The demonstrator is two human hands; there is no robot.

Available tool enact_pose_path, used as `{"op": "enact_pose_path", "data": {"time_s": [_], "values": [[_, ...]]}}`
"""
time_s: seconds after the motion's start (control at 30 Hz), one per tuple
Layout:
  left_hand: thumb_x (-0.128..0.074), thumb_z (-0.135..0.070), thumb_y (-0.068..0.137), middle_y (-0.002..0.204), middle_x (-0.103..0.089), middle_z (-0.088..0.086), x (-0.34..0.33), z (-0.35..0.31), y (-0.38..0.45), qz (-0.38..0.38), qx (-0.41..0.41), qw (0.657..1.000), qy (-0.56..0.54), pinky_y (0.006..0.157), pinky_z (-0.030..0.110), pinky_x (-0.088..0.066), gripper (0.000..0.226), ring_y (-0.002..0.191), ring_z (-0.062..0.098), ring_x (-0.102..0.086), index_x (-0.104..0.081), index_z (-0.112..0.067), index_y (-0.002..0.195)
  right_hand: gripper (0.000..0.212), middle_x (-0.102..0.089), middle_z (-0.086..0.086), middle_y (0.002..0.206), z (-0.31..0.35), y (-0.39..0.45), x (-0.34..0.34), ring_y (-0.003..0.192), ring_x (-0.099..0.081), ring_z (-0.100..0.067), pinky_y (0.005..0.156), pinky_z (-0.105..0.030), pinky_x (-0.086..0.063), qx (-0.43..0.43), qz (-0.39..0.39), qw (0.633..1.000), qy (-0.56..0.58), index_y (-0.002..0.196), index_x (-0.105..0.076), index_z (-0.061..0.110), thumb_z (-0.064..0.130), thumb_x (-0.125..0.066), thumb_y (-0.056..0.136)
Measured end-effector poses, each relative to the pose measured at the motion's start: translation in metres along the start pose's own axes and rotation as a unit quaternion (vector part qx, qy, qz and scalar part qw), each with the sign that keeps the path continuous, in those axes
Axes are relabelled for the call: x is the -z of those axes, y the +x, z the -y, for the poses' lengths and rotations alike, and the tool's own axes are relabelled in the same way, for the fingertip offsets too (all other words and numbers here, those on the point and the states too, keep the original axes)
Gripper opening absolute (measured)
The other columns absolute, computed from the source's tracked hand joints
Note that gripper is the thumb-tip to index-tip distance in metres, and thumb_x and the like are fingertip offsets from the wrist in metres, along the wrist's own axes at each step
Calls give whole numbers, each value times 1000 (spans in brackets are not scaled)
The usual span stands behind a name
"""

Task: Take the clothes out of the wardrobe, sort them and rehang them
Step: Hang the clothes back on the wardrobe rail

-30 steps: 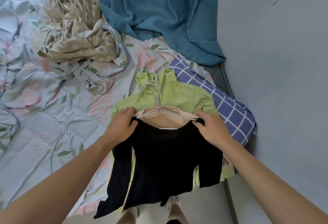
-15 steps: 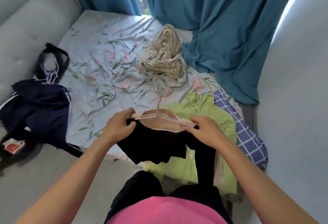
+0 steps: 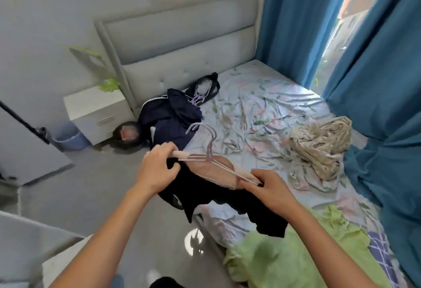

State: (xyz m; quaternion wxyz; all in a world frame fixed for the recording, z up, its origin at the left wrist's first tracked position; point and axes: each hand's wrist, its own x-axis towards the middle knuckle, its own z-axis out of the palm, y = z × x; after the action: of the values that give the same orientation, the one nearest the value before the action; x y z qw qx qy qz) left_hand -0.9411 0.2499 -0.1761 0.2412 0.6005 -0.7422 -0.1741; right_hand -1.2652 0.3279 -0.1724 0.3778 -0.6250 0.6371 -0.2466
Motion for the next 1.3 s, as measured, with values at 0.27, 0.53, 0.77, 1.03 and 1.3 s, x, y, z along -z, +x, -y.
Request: {"op": "enact_pose_path", "data": {"time_s": [0.27, 0.53, 0.77, 1.03, 1.3], "values": [[-72, -21, 89, 125, -47, -6, 100, 151, 5, -155, 95, 983, 6, 96, 42, -52, 37, 122, 22, -51, -59, -21, 124, 49, -39, 14, 54, 143, 107, -158, 53, -39, -3, 57, -32, -32, 59, 22, 998, 21, 60, -44, 20, 45, -74, 88], [-73, -36, 95, 120, -49, -9, 156, 223, -3, -246, 230, 926, -169, 97, 32, -52, 21, 113, 11, -57, -64, -26, 110, 48, -39, 13, 55, 245, 166, -289, 54, -38, -3, 57, -32, -32, 103, 77, 991, 32, 61, -41, 25, 41, -72, 94], [-74, -41, 95, 85, -73, -7, 175, 287, 15, -213, 349, 867, -284, 79, 33, -60, 18, 81, 7, -70, -68, -24, 90, 43, -46, 11, 57, 301, 217, -373, 54, -42, -5, 56, -32, -36, 135, 115, 984, 19, 64, -47, 22, 42, -70, 94], [-65, -19, 102, 76, -70, 1, 198, 372, 87, -256, 390, 813, -349, 63, 32, -58, 16, 72, 16, -69, -63, -13, 87, 29, -51, 15, 61, 343, 326, -424, 59, -46, -2, 58, -22, -35, 167, 267, 948, 47, 74, -55, 18, 26, -71, 97], [-61, -15, 104, 76, -63, 6, 246, 449, 153, -316, 439, 777, -323, 52, 25, -52, 22, 67, 14, -61, -56, -11, 84, 24, -50, 1, 75, 411, 455, -466, 72, -46, -10, 67, -28, -36, 163, 440, 880, 76, 87, -64, 9, 25, -61, 105]]}}
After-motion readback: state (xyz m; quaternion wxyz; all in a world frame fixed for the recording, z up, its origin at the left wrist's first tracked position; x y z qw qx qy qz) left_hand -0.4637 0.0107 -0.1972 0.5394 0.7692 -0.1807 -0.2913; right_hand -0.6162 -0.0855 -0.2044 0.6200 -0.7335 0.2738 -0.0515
